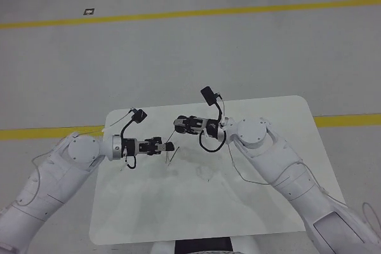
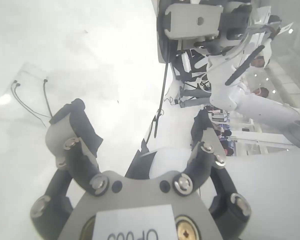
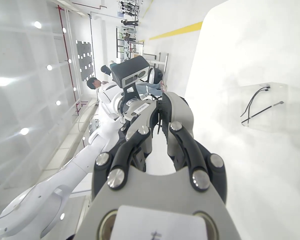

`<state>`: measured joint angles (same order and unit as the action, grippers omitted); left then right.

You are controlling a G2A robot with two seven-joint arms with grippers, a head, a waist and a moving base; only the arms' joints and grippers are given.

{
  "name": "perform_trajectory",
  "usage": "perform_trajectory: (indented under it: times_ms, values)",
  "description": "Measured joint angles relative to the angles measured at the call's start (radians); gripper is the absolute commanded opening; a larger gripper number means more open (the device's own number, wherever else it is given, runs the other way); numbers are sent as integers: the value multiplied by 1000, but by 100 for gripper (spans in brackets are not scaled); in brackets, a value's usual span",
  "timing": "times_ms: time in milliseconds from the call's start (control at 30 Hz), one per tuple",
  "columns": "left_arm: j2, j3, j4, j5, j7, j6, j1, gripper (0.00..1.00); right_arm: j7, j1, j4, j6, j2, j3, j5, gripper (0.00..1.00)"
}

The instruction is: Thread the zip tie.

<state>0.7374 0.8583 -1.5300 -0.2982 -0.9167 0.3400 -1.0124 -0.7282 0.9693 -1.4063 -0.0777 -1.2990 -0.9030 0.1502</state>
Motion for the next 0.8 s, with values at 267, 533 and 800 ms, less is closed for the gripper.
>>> perform_trajectory:
  times_ms: [267, 533, 800]
  values:
    - [3, 16, -13, 43, 78, 0, -17, 100, 73, 28, -11, -35, -2, -18, 23, 0]
    - [2, 87, -114, 209, 197, 0, -79, 100, 125, 49, -9, -101, -3, -58, 80, 0]
    - [10, 90, -157, 327, 335, 0, -113, 100, 176, 55, -2, -154, -9, -68, 108, 0]
